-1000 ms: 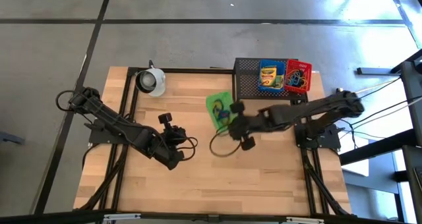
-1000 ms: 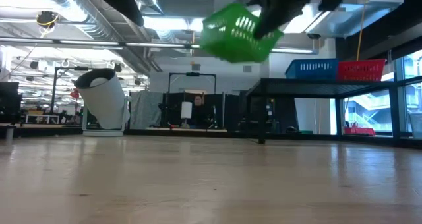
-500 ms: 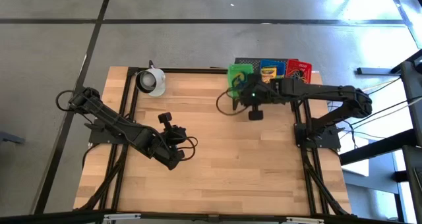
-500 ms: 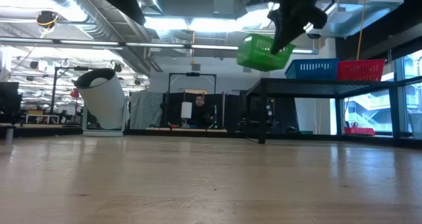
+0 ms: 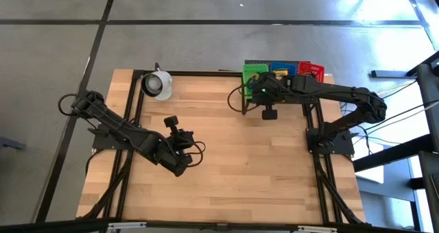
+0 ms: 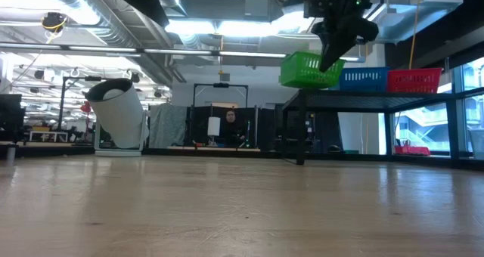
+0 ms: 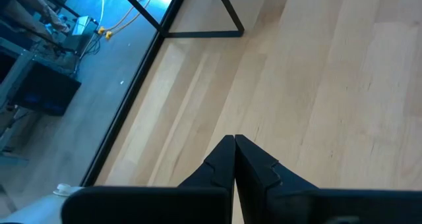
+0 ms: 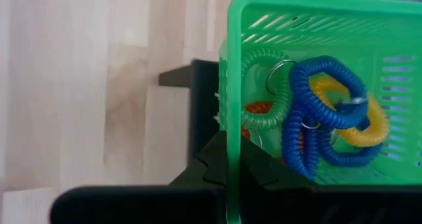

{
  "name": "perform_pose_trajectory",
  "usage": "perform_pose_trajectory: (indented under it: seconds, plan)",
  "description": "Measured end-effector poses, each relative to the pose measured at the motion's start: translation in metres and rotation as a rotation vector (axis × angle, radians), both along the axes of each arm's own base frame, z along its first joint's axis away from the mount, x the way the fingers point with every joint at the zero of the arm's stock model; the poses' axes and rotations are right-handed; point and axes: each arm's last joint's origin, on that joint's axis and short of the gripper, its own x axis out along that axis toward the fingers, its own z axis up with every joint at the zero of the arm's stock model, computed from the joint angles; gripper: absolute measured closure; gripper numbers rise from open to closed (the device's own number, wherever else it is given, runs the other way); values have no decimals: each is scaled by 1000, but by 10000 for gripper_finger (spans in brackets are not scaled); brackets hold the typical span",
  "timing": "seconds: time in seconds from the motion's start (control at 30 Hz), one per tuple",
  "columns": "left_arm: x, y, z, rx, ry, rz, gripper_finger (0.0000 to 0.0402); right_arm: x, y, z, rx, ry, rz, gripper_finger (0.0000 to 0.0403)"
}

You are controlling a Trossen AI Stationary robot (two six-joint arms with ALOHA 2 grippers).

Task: Pick & Place Office Desk Supplies
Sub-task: Put the green bin containing spring keychains on the shelf

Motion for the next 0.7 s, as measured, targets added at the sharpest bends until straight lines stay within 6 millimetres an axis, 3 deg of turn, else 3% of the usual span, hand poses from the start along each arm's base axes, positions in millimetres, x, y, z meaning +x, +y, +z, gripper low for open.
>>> perform_pose_trajectory:
  seconds: [0.53,0.7]
  plan:
    - [0,0,0,1,0,0,396,-3,-3,-1,34,7,-27,389]
    - [0,0,0,1,0,0,396,-3,-3,-1,34,6,-28,372]
